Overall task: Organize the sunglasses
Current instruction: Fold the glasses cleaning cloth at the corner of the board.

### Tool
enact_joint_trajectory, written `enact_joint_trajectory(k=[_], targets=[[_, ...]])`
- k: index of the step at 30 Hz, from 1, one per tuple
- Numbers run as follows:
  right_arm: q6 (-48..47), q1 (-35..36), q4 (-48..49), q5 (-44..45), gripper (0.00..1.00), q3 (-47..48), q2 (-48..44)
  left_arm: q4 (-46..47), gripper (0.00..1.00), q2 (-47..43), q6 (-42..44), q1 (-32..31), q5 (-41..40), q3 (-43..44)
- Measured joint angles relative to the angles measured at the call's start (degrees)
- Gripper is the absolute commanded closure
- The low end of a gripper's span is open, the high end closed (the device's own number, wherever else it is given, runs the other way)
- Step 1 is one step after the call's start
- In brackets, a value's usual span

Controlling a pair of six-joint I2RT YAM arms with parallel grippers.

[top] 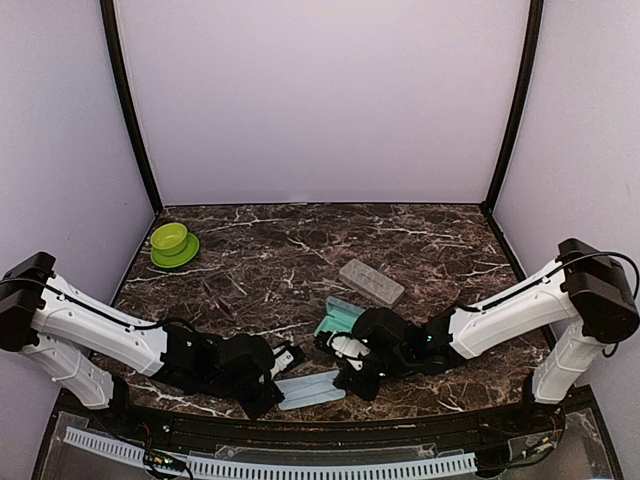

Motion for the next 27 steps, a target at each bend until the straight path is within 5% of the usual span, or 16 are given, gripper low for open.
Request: enact_joint_trajectory(k=[19, 27], targets=[[0.8, 0.5, 0.0, 0.4, 0.89, -0.5, 0.0, 1.2, 1.0, 0.5, 0.0, -0.7, 0.6, 0.0], [1.3, 0.6, 0.0, 0.7, 0.86, -1.2, -0.1, 1.2, 0.86, 0.5, -0.5, -1.1, 0.8, 0.0]])
